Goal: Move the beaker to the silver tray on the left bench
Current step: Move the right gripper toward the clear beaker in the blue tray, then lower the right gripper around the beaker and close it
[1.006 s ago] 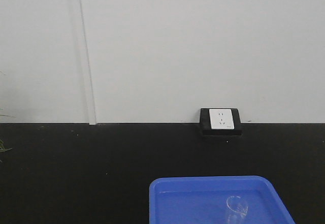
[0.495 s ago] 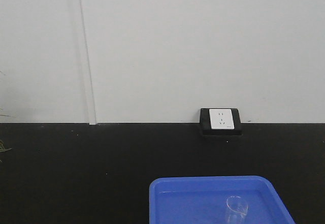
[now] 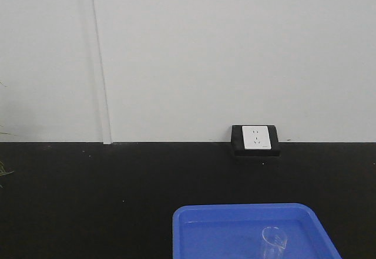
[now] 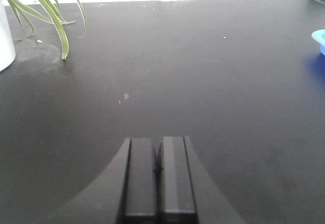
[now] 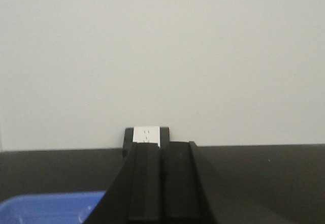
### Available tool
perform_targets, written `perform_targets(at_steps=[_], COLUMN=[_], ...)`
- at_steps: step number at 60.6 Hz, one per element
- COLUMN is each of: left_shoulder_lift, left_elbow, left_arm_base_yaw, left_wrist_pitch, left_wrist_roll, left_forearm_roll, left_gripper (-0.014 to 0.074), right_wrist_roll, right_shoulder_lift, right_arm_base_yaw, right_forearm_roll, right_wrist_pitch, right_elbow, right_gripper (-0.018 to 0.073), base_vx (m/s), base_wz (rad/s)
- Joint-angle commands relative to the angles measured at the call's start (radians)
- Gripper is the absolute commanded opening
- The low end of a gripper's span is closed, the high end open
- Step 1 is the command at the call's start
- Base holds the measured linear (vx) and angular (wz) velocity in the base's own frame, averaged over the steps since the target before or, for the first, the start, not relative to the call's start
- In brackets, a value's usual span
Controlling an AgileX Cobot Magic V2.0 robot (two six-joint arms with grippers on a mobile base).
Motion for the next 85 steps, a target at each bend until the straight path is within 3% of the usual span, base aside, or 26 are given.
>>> perform_targets(at_steps=[1, 12, 34, 45, 54, 60, 69, 78, 85], left_shoulder_lift=[-0.009, -0.009, -0.009, -0.009, -0.009, -0.009, -0.009, -0.009, -0.009], left_elbow=[0.02, 0.02, 0.02, 0.02, 0.02, 0.02, 0.02, 0.02, 0.02], left_arm_base_yaw=[-0.002, -0.002, -0.002, -0.002, -0.002, -0.002, -0.002, -0.002, -0.002], left_wrist_pitch=[-0.079, -0.079, -0.079, -0.079, -0.079, -0.079, -0.079, -0.079, -0.079], left_wrist_roll=[-0.001, -0.001, -0.001, -0.001, -0.001, -0.001, -0.001, -0.001, -0.001], left_forearm_roll=[-0.008, -0.008, -0.008, -0.008, -0.008, -0.008, -0.008, -0.008, -0.008], left_gripper=[0.0001, 0.0001, 0.0001, 0.0001, 0.0001, 0.0001, 0.0001, 0.0001, 0.0001], right_wrist_roll=[0.019, 0.013, 0.014, 0.05, 0.05, 0.053, 0.041, 0.045, 0.051], right_shoulder_lift=[0.069, 0.258, 0.529, 0.64, 0.729, 0.798, 0.952, 1.125, 1.266], right_arm_base_yaw=[-0.002, -0.002, -0.002, -0.002, -0.002, -0.002, -0.002, -0.002, -0.002], right_forearm_roll=[-0.031, -0.081, -0.089, -0.082, -0.082, -0.073, -0.081, -0.268, -0.412], right_wrist_pitch=[-0.019, 0.115, 0.086, 0.086, 0.053, -0.027, -0.211, -0.436, -0.525], right_elbow=[-0.14, -0.29, -0.314, -0.314, -0.314, -0.312, -0.312, -0.312, -0.312], right_gripper=[-0.0011, -0.0011, 0.0037, 0.015, 0.0302, 0.0407, 0.0475, 0.0476, 0.0476], base_vx=[0.0, 0.0, 0.0, 0.0, 0.0, 0.0, 0.0, 0.0, 0.0], base_wz=[0.0, 0.0, 0.0, 0.0, 0.0, 0.0, 0.0, 0.0, 0.0])
